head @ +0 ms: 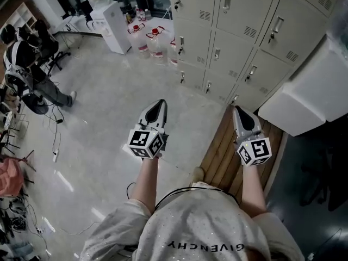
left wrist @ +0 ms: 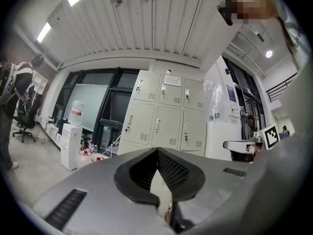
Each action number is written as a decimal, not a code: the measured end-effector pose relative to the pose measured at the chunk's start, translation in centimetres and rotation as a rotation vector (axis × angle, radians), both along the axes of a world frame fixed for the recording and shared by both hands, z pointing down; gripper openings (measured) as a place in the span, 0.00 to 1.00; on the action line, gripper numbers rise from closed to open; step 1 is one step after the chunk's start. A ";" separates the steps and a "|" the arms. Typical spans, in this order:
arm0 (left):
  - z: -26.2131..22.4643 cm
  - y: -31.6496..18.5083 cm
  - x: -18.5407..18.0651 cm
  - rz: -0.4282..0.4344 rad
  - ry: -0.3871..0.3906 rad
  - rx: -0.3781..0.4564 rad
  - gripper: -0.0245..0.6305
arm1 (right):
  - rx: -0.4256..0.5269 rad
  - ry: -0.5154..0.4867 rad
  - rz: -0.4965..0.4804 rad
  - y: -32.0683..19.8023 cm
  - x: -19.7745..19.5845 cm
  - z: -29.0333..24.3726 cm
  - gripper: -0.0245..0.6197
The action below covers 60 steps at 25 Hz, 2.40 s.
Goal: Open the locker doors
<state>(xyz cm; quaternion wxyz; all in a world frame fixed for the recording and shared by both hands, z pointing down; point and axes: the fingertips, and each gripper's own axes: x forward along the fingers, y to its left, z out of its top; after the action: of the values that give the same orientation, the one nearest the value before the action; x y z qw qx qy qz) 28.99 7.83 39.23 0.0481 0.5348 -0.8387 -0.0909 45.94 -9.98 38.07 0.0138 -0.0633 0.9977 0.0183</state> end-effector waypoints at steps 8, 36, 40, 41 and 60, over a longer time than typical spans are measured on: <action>0.2 -2.6 -5.8 -0.076 -0.010 0.008 0.04 | -0.042 -0.012 -0.093 -3.9 -7.2 0.9 0.04; 10.7 -7.0 -36.2 0.150 -0.019 -0.061 0.04 | -0.132 -0.026 0.030 -4.6 -37.3 11.5 0.05; 10.4 -6.2 -40.3 0.171 -0.013 -0.060 0.04 | -0.135 -0.018 0.046 -4.0 -41.5 11.6 0.05; 10.5 -6.0 -41.2 0.176 -0.010 -0.060 0.04 | -0.137 -0.017 0.051 -3.8 -42.4 11.7 0.05; 12.0 -11.8 -50.3 0.230 0.036 -0.041 0.04 | -0.112 -0.029 0.092 -8.3 -52.8 11.4 0.10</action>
<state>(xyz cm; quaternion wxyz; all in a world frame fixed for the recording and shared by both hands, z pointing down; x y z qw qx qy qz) -21.31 -3.96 51.26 0.0841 0.6245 -0.7726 -0.0772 -6.83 -18.28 49.46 0.0240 -0.1100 0.9929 -0.0380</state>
